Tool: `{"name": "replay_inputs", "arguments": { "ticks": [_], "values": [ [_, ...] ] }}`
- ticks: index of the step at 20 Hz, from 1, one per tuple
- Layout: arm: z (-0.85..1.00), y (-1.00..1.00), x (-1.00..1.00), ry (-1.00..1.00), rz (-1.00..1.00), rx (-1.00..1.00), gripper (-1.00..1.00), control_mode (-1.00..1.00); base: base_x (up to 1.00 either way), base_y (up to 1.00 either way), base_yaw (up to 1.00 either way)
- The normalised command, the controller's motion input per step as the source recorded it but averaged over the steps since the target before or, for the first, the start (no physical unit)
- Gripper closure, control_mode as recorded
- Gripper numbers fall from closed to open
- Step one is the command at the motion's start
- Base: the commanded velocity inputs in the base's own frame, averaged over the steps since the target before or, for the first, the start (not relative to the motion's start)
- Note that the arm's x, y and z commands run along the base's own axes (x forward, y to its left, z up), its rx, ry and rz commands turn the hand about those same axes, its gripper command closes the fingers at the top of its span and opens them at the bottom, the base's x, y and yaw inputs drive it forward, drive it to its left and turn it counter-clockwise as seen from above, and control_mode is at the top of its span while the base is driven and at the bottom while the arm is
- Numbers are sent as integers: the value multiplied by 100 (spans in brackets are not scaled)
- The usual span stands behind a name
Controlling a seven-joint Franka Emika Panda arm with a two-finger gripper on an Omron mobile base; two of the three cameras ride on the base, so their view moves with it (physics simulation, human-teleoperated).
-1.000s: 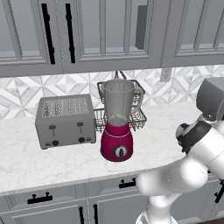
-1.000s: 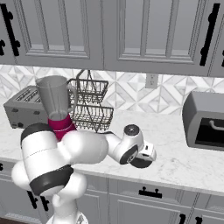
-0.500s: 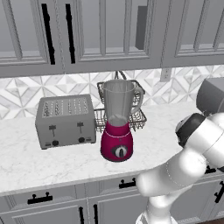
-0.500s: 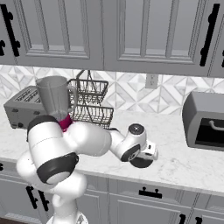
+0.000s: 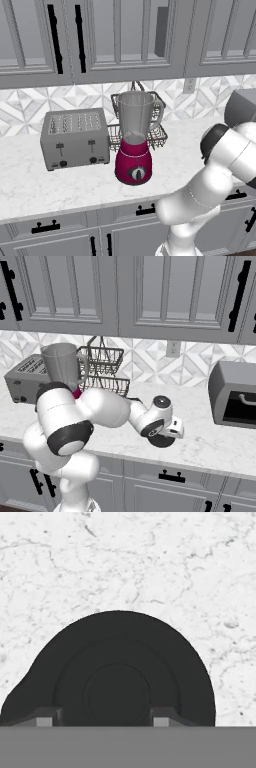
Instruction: Close the lid blender by securely placing the lid on top.
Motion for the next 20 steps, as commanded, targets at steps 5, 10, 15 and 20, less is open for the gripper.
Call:
{"name": "replay_inputs", "arguments": {
  "ticks": [5, 10, 15, 20],
  "values": [
    [-4, 0, 0, 0, 0, 0, 100, -100, 0, 0, 0],
    [0, 0, 0, 0, 0, 0, 100, -100, 0, 0, 0],
    [31, 1, -28, -1, 2, 5, 100, -100, 0, 0, 0],
    [98, 12, -42, -13, 2, 10, 100, -100, 0, 0, 0]
  ]
}}
